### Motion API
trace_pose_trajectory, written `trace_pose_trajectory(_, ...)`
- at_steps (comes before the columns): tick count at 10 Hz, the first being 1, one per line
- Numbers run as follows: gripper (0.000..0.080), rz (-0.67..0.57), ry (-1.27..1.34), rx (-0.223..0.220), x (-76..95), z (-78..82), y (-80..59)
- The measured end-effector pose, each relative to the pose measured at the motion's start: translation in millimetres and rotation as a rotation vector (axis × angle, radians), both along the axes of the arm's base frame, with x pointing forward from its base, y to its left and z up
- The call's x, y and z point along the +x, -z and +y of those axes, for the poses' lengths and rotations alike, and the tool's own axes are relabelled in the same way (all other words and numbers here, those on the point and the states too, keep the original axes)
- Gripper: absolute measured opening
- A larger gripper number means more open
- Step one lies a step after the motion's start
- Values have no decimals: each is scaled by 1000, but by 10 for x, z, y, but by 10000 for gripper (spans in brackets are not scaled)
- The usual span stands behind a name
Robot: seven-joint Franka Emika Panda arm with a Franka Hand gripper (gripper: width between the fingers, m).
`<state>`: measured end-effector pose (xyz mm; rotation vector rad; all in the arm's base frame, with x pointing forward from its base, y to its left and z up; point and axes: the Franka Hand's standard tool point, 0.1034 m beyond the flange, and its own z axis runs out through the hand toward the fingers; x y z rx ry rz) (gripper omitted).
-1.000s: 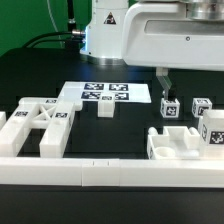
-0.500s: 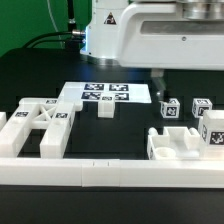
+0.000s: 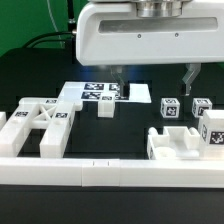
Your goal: Assemble chair
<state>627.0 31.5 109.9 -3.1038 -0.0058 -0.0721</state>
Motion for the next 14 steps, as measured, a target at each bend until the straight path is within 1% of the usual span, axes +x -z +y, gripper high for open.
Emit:
trace_pose_trajectory(1,648,-4,-18,-1,-19,-34,8)
trace_pose_trajectory(2,648,-12,-36,-4,-123,-186,49)
trace_pose_trajectory(4,648,-3,-37,-16,-426,-504,205)
trace_pose_trajectory(5,648,11,-23,-18,-536,-575,312)
trace_pose_trajectory(7,648,11,-26,-18,-516,-556,300)
trace_pose_trajectory(10,648,11,-25,-18,-536,-560,320)
trace_pose_trajectory(11,648,-14,11,-14,-648,-579,404)
trace_pose_trajectory(12,648,-5,32,-14,-876,-565,526)
trace_pose_trajectory(13,648,7,41,-12,-947,-547,554)
trace_pose_trajectory(14,648,6,42,-13,-944,-551,554)
